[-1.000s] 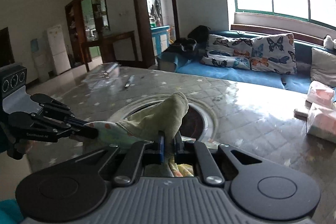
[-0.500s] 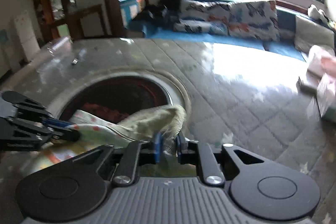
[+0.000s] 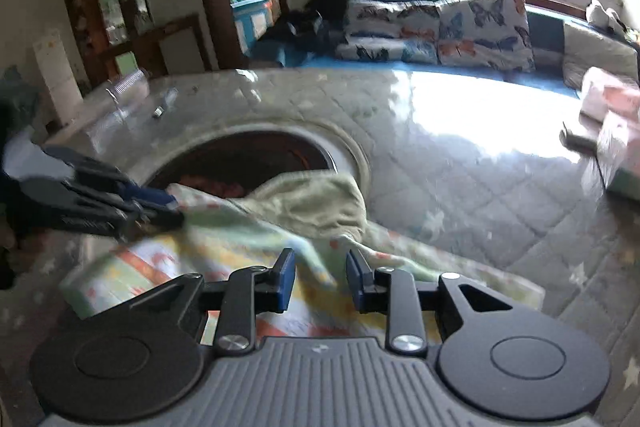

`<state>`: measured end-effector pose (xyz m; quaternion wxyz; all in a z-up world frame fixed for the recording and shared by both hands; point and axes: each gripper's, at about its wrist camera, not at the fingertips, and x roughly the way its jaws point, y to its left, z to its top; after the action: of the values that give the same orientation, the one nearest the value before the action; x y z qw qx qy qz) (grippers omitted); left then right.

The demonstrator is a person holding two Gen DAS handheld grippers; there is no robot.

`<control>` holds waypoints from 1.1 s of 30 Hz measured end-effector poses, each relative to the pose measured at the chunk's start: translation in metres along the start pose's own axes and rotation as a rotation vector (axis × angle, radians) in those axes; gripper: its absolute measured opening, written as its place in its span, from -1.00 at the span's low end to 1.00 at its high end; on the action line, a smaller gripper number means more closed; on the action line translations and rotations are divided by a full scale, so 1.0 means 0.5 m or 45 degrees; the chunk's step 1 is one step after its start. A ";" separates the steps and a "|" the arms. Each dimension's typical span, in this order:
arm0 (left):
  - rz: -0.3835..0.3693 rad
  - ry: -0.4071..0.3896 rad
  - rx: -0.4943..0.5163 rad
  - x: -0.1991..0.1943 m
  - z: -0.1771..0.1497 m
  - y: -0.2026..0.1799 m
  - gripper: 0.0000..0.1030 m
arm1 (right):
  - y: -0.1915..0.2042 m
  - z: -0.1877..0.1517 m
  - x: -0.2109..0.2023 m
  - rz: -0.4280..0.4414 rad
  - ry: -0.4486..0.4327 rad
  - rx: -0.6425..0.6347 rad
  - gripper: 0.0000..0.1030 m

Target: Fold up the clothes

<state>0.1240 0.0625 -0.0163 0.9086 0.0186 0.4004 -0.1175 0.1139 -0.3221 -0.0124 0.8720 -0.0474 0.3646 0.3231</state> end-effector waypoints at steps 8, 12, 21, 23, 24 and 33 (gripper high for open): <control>0.118 0.013 -0.042 -0.007 0.013 0.027 -0.10 | -0.040 0.004 -0.016 -0.069 -0.056 0.100 -0.59; 0.078 -0.072 -0.082 -0.043 0.025 0.017 -0.14 | -0.020 0.012 -0.039 -0.034 -0.103 0.073 -0.59; -0.205 -0.068 -0.079 -0.003 0.057 -0.082 -0.30 | 0.019 0.028 0.024 0.056 -0.022 0.017 -0.60; -0.222 -0.035 -0.114 0.026 0.062 -0.082 -0.30 | 0.012 0.028 0.044 0.042 0.009 0.021 -0.62; -0.219 -0.019 -0.128 0.038 0.063 -0.079 -0.35 | 0.009 0.028 0.049 0.040 0.017 0.023 -0.62; -0.236 0.004 -0.143 0.061 0.059 -0.069 -0.45 | 0.048 0.019 0.011 0.126 0.009 -0.147 -0.60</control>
<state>0.1571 0.0190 -0.0164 0.8928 -0.0691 0.4078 -0.1785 0.1082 -0.2974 -0.0055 0.8495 -0.0806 0.3504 0.3862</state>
